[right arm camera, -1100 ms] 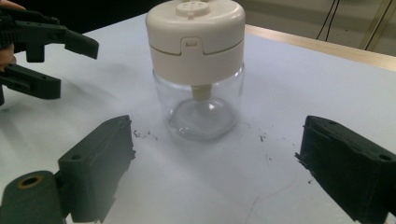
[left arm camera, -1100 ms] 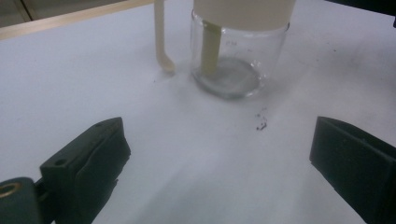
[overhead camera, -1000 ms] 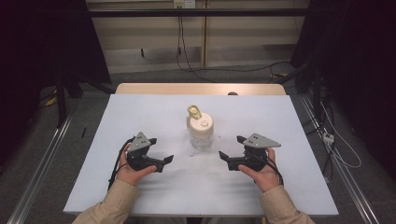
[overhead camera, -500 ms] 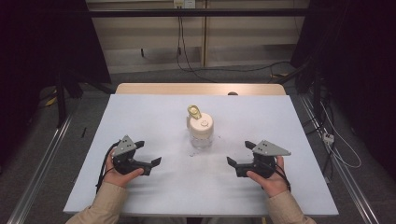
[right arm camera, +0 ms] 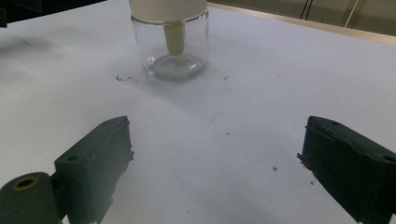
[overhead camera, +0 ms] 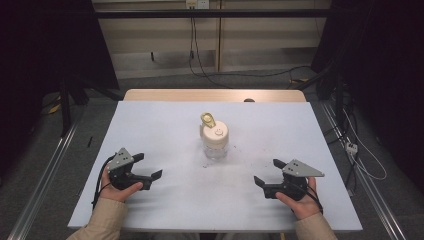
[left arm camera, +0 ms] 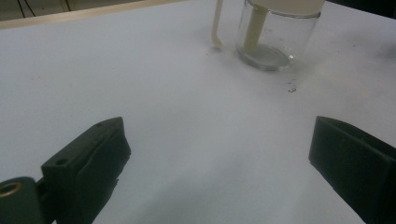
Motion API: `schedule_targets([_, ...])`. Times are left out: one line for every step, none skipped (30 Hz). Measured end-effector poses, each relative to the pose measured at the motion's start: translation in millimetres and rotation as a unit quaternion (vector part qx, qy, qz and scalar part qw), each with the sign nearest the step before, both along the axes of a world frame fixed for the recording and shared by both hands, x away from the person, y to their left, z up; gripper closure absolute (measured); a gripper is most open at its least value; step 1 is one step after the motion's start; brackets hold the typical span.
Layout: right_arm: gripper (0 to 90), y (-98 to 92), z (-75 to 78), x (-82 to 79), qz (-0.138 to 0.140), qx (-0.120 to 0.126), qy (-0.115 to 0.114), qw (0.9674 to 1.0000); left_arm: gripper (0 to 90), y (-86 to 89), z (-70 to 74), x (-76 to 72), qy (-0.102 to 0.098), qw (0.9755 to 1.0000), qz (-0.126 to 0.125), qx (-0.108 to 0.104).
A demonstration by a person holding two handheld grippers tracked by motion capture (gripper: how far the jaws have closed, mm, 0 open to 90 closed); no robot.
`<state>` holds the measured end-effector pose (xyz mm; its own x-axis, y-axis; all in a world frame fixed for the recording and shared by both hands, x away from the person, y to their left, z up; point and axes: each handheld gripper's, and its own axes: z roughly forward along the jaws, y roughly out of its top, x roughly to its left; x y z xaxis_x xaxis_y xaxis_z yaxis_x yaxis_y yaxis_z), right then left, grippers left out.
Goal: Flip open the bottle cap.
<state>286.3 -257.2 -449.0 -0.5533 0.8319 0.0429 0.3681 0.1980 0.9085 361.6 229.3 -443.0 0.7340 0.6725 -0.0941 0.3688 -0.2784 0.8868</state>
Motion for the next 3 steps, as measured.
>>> schedule_targets([8.0, -1.8, -0.7, -1.2, -0.001, -0.001, 0.000, 1.0000, 4.1, 0.9, 0.3, 0.1, -0.001, 1.0000, 0.001, 0.000])
schedule_targets([8.0, -3.5, -1.4, -1.9, -0.003, -0.002, 0.000, 1.0000, 4.1, 0.9, 0.5, -0.1, 0.000, 1.0000, 0.002, -0.004])
schedule_targets([8.1, -5.1, -2.2, -2.2, -0.004, -0.001, 0.000, 1.0000, 4.1, 1.1, 0.7, -0.1, -0.001, 1.0000, 0.002, -0.004])
